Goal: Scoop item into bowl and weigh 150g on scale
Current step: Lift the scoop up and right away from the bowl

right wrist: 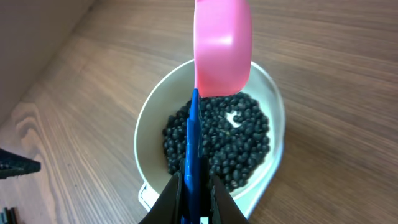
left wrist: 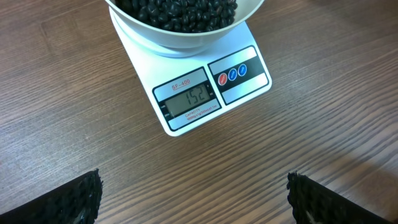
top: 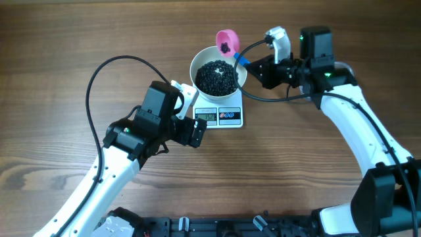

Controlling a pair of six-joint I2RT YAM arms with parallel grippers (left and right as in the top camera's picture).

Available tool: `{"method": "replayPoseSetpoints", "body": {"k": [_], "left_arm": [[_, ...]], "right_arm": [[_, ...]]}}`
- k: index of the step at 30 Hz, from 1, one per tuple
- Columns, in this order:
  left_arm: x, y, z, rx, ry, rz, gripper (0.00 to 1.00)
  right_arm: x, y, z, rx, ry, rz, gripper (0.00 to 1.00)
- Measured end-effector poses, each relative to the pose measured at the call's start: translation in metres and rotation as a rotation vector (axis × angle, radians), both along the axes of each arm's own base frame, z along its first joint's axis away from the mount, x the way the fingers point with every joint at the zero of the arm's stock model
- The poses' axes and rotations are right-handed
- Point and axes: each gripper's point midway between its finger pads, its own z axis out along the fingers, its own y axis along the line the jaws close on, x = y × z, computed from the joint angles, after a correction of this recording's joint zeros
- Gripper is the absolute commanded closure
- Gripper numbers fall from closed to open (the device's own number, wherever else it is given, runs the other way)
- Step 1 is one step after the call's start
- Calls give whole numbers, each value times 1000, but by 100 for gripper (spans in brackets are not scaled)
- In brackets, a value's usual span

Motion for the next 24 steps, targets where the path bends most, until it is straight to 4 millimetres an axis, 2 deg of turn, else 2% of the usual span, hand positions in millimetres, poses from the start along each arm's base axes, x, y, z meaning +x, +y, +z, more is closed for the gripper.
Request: {"method": "replayPoseSetpoints", "body": {"k": [4,8,13,16,24], "left_arm": [[0,0,0,0,0,0,0],[0,0,0,0,0,0,0],[0,0,0,0,0,0,0],[0,0,0,0,0,0,0],[0,0,0,0,0,0,0]], "right_arm": [[7,-18,3,1,-9,-43,96],[13,-43,19,5,-45,-105,96],[16,-63,31,16,-66,-157,96],[16,-69,33,28,-62,-172,96],[15,-66,34,57,-42,-172,96]]}}
